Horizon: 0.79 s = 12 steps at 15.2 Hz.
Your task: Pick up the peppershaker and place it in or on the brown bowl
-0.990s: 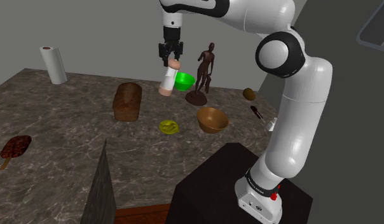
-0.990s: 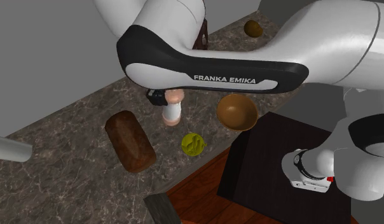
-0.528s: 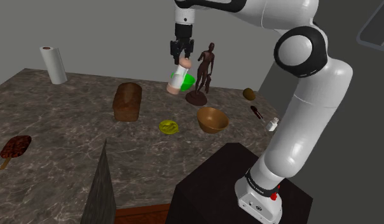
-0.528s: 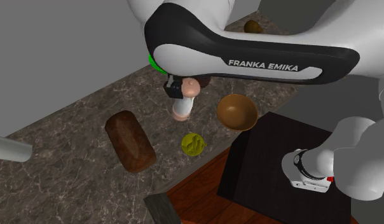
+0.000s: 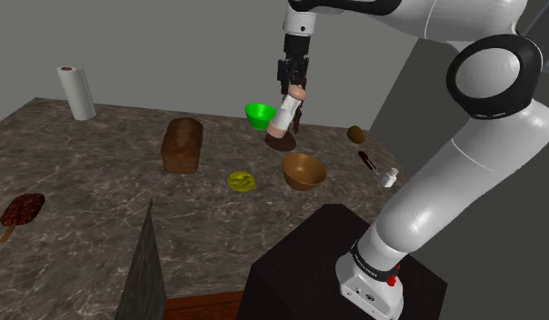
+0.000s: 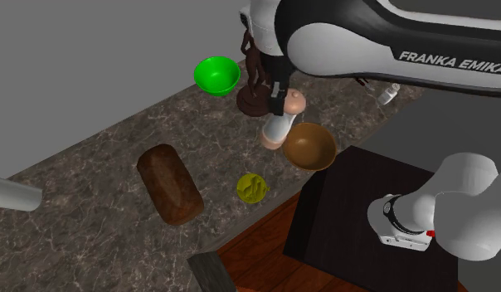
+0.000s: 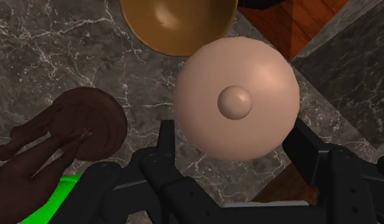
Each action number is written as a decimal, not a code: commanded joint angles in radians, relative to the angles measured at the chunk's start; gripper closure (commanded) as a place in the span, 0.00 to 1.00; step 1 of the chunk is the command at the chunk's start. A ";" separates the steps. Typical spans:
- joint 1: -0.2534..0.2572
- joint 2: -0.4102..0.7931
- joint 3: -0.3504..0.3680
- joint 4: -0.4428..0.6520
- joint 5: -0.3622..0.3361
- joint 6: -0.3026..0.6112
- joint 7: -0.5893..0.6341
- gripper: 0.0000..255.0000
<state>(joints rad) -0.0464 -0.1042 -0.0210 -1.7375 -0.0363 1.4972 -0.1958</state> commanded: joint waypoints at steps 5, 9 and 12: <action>-0.038 -0.173 -0.048 -0.125 -0.028 -0.045 -0.086 1.00; -0.056 -0.252 -0.075 -0.189 -0.048 -0.057 -0.129 1.00; -0.056 -0.262 -0.076 -0.239 -0.049 -0.017 -0.127 1.00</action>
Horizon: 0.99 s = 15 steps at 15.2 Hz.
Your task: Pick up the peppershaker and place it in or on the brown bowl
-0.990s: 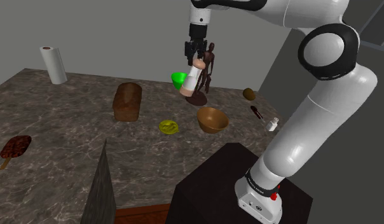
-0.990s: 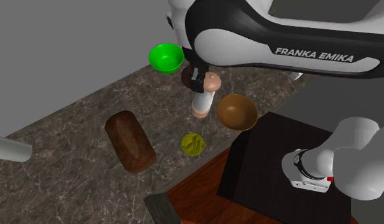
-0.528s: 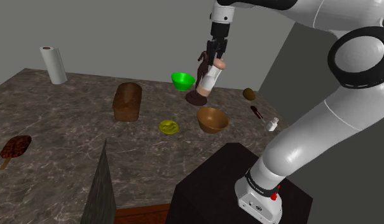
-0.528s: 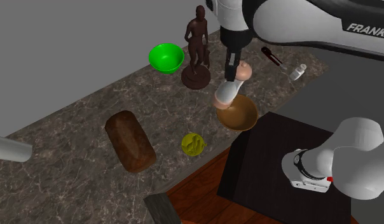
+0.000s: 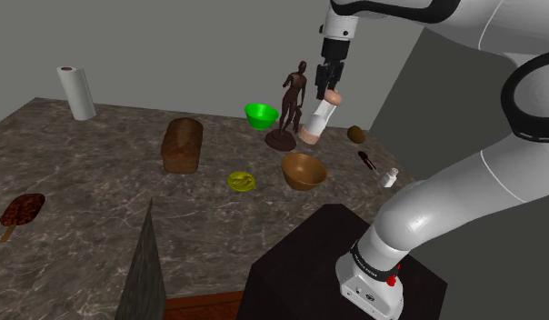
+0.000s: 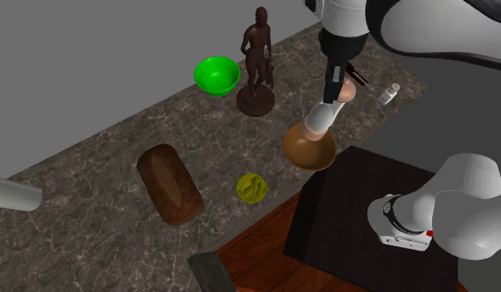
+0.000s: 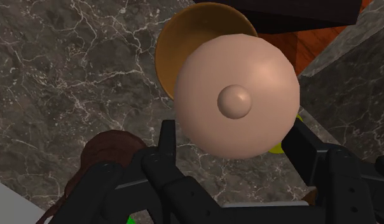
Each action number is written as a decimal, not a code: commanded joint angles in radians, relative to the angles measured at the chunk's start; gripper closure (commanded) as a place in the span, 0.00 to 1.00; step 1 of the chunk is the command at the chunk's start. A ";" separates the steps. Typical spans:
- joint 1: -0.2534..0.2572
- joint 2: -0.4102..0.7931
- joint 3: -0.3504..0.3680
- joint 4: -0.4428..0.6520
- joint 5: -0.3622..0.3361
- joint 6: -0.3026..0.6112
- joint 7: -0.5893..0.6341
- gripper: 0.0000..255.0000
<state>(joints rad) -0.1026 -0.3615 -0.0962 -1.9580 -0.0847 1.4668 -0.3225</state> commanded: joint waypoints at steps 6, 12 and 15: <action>-0.001 -0.017 -0.003 -0.111 -0.002 0.094 0.005 1.00; -0.002 -0.022 -0.005 -0.196 -0.004 0.174 0.009 1.00; -0.003 -0.021 -0.006 -0.236 -0.005 0.214 0.011 1.00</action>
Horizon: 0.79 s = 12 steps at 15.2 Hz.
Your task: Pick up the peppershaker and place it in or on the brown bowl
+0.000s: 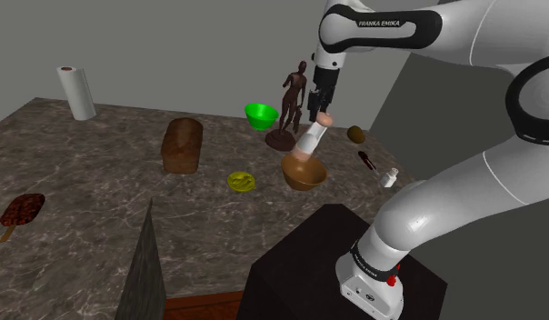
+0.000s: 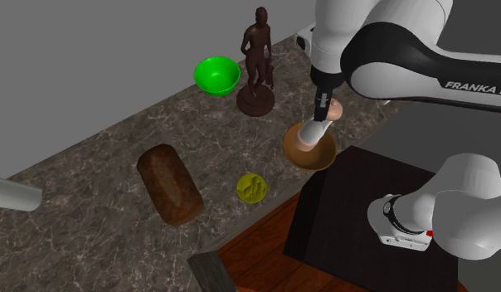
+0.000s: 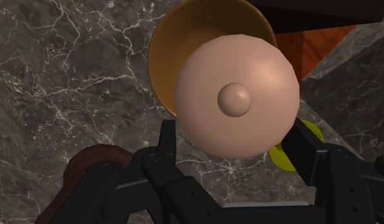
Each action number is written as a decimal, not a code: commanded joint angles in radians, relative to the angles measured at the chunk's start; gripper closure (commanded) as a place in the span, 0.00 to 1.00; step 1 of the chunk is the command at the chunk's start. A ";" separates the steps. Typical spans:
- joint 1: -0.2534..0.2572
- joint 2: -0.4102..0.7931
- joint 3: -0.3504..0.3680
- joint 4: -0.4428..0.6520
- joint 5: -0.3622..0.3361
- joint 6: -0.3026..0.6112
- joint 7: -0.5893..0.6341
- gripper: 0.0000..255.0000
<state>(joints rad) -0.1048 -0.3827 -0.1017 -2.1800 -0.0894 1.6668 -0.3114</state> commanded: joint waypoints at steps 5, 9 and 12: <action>-0.001 0.005 -0.003 -0.076 -0.002 0.082 0.003 1.00; -0.002 0.008 -0.004 -0.096 -0.003 0.105 0.004 1.00; -0.002 0.008 -0.004 -0.096 -0.003 0.105 0.004 1.00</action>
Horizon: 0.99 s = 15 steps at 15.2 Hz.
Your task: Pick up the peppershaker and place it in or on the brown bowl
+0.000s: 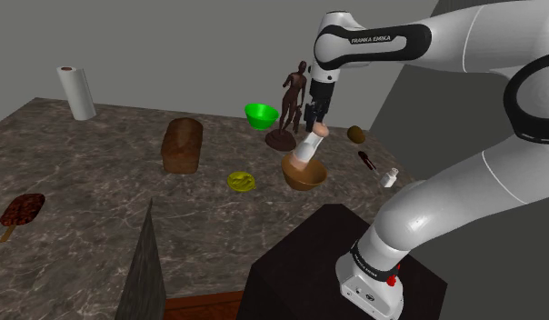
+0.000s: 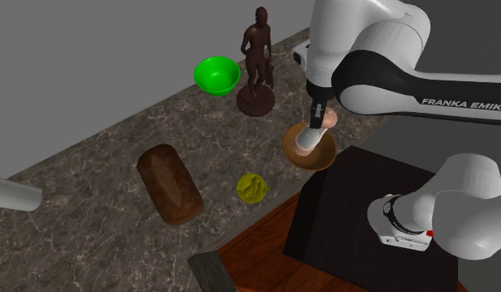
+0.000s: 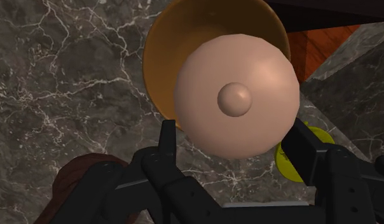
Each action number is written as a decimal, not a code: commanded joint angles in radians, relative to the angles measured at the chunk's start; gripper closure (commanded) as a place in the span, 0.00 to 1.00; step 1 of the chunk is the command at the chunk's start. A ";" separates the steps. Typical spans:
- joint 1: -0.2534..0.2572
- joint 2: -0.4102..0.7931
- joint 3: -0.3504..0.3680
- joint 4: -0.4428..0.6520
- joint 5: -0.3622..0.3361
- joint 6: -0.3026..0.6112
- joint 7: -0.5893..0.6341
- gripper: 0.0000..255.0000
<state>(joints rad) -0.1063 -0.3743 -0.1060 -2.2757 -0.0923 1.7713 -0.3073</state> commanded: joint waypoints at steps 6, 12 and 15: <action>0.000 0.000 0.000 0.000 0.000 0.000 0.000 0.00; 0.004 0.011 0.007 0.136 0.006 -0.125 -0.002 0.00; 0.004 0.011 0.007 0.136 0.006 -0.125 -0.002 0.00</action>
<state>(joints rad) -0.1025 -0.3631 -0.0997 -2.1433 -0.0862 1.6507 -0.3101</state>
